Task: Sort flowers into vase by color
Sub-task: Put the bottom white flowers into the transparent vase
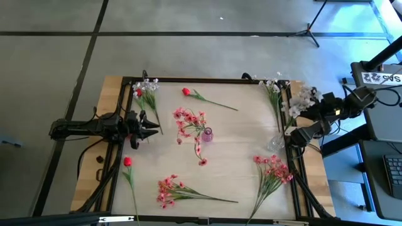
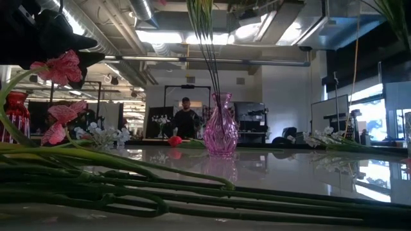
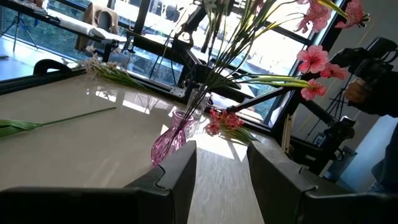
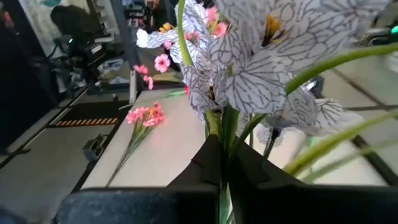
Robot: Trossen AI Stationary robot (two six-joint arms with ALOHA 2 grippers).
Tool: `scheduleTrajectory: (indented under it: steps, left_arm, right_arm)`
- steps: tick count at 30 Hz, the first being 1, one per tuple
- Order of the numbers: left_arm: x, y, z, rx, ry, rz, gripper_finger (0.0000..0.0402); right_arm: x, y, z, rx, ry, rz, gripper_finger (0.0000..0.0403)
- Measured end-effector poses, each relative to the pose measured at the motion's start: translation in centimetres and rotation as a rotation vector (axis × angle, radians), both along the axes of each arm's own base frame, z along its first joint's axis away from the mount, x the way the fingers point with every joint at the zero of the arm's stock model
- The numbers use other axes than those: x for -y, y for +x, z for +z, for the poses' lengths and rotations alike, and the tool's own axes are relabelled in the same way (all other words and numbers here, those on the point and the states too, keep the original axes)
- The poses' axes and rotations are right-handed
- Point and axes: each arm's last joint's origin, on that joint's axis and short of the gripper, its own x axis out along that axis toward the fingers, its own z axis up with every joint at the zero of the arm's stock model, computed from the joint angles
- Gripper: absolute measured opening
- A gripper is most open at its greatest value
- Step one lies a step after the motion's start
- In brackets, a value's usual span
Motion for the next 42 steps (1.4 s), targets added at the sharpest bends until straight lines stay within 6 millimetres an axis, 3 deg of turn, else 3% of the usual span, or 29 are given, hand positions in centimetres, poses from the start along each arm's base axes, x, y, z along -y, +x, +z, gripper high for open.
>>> scheduleTrajectory:
  steps: [10,18,31,42]
  left_arm:
    - [0.0,0.0,0.0,0.000,0.000,0.000,0.0141]
    - [0.0,0.0,0.0,0.000,0.000,0.000,0.0141]
    - [0.0,0.0,0.0,0.000,0.000,-0.001,0.0141]
    - [0.0,0.0,0.0,0.000,0.000,0.000,0.0141]
  right_arm:
    - [-1.1,1.6,-1.9,-0.069,-0.007,0.039,0.0009]
    - [-1.3,2.6,-2.6,-0.045,-0.120,-0.062,0.0009]
    - [-1.0,2.8,-2.2,0.009,-0.220,-0.178,0.0009]
    - [-0.9,2.6,-3.1,-0.077,-0.218,-0.169,0.0023]
